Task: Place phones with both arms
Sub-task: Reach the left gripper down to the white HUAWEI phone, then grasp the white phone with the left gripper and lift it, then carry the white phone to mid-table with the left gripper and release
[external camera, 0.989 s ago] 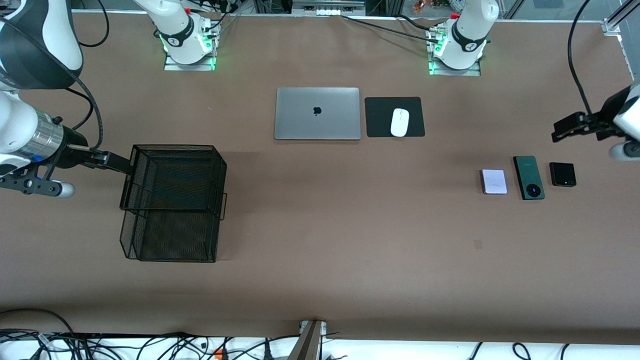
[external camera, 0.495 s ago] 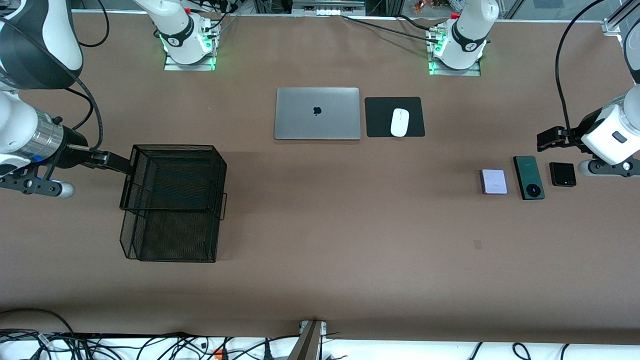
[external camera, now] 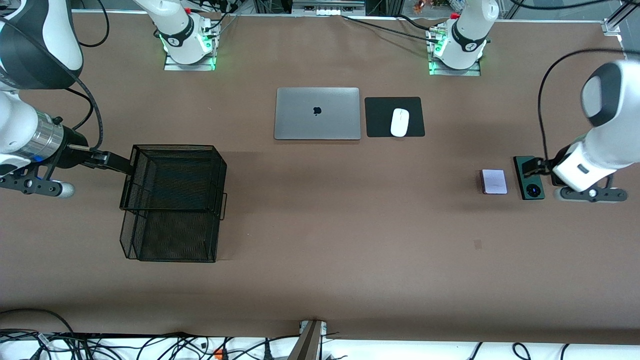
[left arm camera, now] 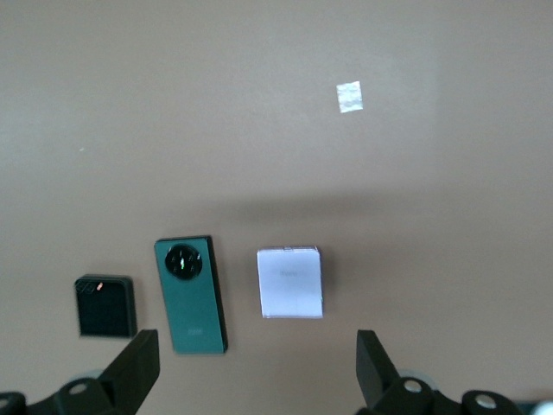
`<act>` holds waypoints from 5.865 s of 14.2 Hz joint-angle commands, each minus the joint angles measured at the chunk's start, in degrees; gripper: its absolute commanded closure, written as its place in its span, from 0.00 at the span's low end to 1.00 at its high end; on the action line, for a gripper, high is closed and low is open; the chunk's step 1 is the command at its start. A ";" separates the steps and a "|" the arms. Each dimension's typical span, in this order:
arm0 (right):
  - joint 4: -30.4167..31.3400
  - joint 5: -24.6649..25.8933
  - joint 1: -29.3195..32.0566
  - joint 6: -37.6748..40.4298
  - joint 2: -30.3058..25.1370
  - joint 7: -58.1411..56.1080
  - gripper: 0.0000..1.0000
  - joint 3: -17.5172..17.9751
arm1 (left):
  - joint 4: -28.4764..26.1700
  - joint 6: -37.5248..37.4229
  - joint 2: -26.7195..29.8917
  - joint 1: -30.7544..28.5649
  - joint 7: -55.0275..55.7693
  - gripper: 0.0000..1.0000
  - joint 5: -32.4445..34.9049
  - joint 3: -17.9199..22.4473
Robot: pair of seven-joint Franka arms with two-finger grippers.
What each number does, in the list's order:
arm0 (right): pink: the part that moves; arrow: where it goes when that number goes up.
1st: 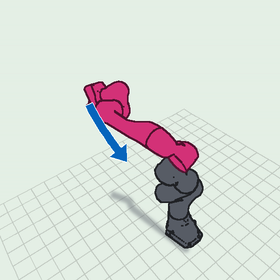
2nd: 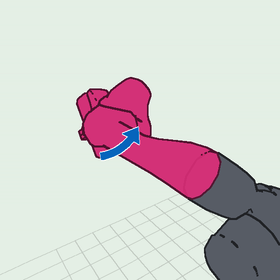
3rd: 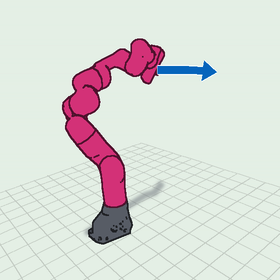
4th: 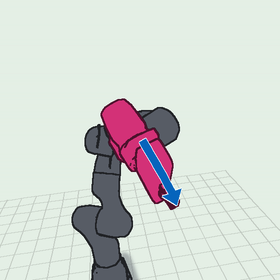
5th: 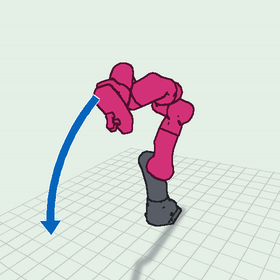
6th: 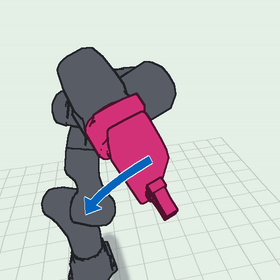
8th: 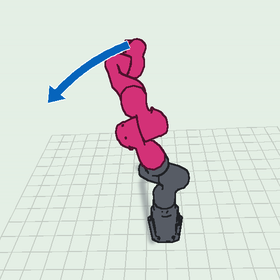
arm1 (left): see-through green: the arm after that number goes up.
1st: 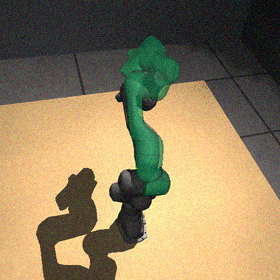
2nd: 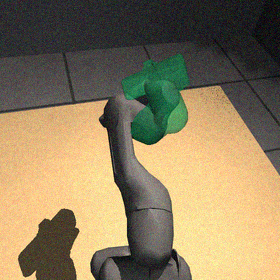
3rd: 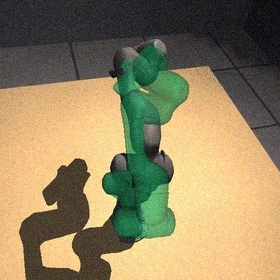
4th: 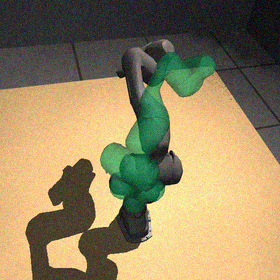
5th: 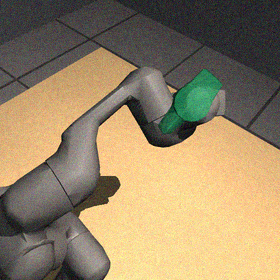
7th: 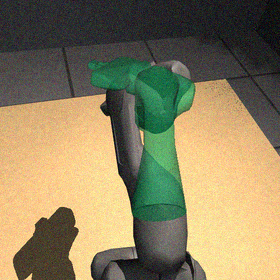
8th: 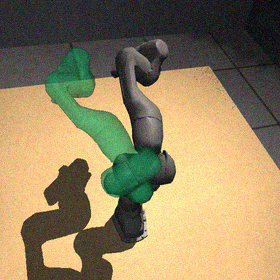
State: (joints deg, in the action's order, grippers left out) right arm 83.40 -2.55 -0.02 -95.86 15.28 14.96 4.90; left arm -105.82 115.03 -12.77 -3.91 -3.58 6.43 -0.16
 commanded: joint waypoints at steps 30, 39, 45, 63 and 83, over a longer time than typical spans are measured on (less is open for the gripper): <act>0.80 -0.97 0.20 0.41 -0.78 -0.72 0.00 0.11 | -29.35 52.06 -13.34 -5.32 0.50 0.54 1.05 -0.55; 0.80 -0.97 0.20 0.24 -0.78 -0.72 0.00 0.20 | -16.10 32.40 -12.54 -4.45 4.53 0.97 0.08 -5.02; 0.80 -0.97 0.20 0.15 -0.78 -0.72 0.00 0.11 | -4.49 22.09 -15.62 2.64 21.47 0.98 0.25 -11.36; 0.80 -1.06 0.29 -0.11 -0.78 -0.72 0.00 0.11 | 34.27 15.23 -40.74 47.92 66.67 0.97 0.61 -4.08; 0.80 2.45 -10.40 -2.47 -0.08 3.82 0.00 1.87 | 23.69 1.08 -25.67 40.22 53.79 0.00 0.08 1.03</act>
State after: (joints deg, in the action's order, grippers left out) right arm 83.43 -1.68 -5.66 -96.61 15.32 15.50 6.72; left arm -71.65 116.28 -46.52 39.41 54.60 6.44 1.95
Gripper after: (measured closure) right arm 0.000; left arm 0.000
